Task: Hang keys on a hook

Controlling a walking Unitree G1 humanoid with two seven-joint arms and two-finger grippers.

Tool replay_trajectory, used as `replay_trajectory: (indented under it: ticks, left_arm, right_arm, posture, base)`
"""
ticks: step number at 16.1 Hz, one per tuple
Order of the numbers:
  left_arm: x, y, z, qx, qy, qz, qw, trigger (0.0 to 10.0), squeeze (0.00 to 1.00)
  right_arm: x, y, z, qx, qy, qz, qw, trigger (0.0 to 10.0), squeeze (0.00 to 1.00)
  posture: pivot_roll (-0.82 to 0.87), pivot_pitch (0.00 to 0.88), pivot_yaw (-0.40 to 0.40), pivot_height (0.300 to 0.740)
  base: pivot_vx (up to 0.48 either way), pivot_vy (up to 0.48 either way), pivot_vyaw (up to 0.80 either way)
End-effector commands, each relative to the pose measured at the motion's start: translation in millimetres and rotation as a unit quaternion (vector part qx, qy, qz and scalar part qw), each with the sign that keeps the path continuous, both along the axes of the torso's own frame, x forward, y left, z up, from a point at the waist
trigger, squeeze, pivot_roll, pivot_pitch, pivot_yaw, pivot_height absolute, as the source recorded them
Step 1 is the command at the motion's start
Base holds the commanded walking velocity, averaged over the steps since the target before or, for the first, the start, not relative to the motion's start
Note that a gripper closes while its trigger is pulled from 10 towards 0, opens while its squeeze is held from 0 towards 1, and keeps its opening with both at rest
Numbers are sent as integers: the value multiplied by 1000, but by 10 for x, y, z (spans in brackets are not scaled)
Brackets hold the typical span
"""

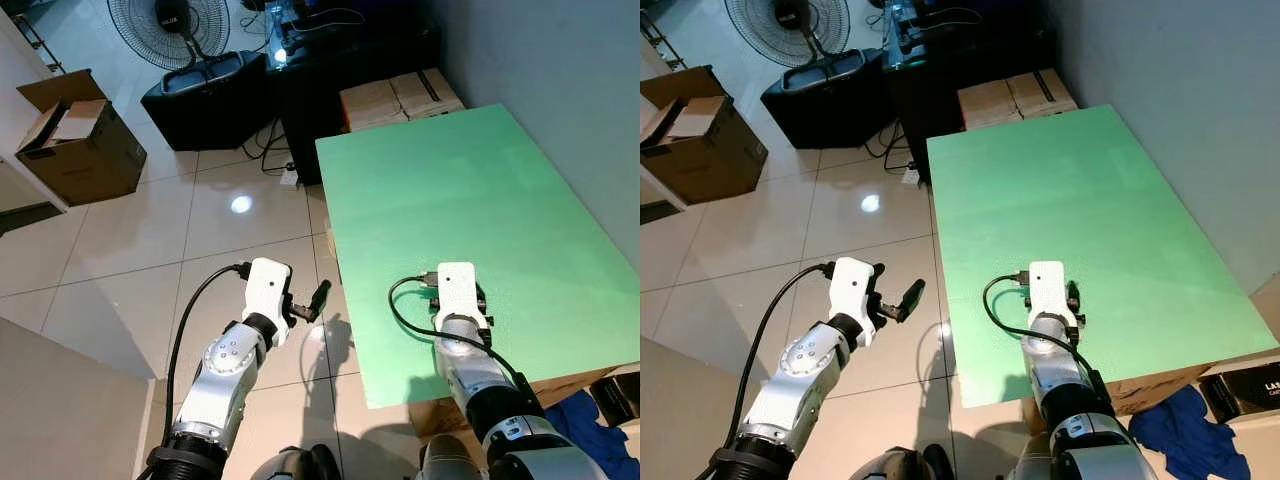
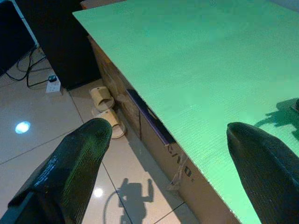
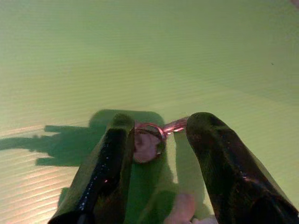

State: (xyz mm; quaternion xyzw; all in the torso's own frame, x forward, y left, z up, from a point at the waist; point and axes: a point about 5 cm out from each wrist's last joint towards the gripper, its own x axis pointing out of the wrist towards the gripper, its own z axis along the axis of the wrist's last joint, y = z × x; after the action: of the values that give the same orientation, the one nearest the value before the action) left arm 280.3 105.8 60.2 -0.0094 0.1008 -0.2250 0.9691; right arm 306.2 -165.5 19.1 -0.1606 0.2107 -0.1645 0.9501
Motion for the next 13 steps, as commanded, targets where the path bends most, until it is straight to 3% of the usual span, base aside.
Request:
replay_trajectory:
  ticks: [1, 7, 8, 9, 13]
  left_arm:
    - [-28, 84, -19, 9, 4, 6, 1000, 10000, 0]
    - [-56, 116, -11, 15, 5, 2, 1000, 10000, 0]
    - [-56, 124, -10, 16, 5, 3, 1000, 10000, 0]
    - [-58, 130, -9, 16, 6, 3, 1000, 10000, 0]
    - [-49, 134, -2, 15, 5, 6, 1000, 10000, 0]
  right_arm:
    - [-34, 40, -50, -1, 13, -2, 1000, 10000, 0]
    - [-163, -57, -221, -7, 52, -15, 999, 10000, 0]
    - [-163, -56, -223, -7, 51, -12, 999, 2706, 0]
    - [-159, -43, -220, -2, 47, -6, 999, 0, 0]
    - [-119, 21, -173, 0, 28, 8, 1000, 0, 0]
  posture:
    - [-281, 117, 254, 740]
    - [-260, 133, 264, 740]
    - [-259, 134, 263, 740]
    - [-257, 131, 261, 740]
    - [-264, 127, 256, 740]
  base:
    - [0, 0, 0]
    - [0, 0, 0]
    - [0, 0, 0]
    - [0, 0, 0]
    - [0, 0, 0]
